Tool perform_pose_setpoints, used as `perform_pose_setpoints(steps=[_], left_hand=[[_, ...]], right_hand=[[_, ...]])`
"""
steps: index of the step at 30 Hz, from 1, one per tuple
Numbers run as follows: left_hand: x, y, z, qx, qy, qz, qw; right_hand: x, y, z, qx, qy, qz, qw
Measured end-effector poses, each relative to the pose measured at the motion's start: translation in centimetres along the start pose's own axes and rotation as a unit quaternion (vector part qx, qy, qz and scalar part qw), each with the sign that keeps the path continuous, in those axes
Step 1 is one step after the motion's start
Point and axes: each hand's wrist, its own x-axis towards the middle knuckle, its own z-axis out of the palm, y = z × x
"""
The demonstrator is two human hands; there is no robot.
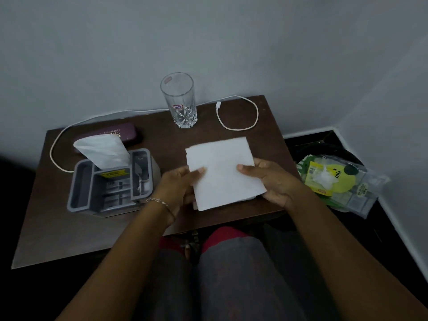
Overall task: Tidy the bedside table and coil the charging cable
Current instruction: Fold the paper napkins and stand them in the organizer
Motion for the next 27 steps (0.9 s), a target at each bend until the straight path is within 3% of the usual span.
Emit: perform_pose_setpoints(steps=[6,10,17,21,27], left_hand=[[0.1,-1.8,0.7,0.019,0.062,0.026,0.998],[-0.1,-2.4,1.6,0.015,0.088,0.047,0.995],[-1.5,-3.0,2.6,0.158,0.122,0.197,0.960],[-3.1,-3.1,4.4,0.210,0.119,0.283,0.928],[-3.5,-3.6,4.9,0.227,0.136,0.307,0.914]], right_hand=[[-0.8,0.3,0.5,-0.180,0.084,-0.052,0.979],[-1.2,0.6,1.6,-0.228,0.098,-0.064,0.966],[-2.3,2.2,4.3,-0.319,0.150,-0.122,0.928],[-2.5,3.0,6.7,-0.340,0.155,-0.159,0.914],[-2.2,2.6,7.4,-0.307,0.164,-0.118,0.930]])
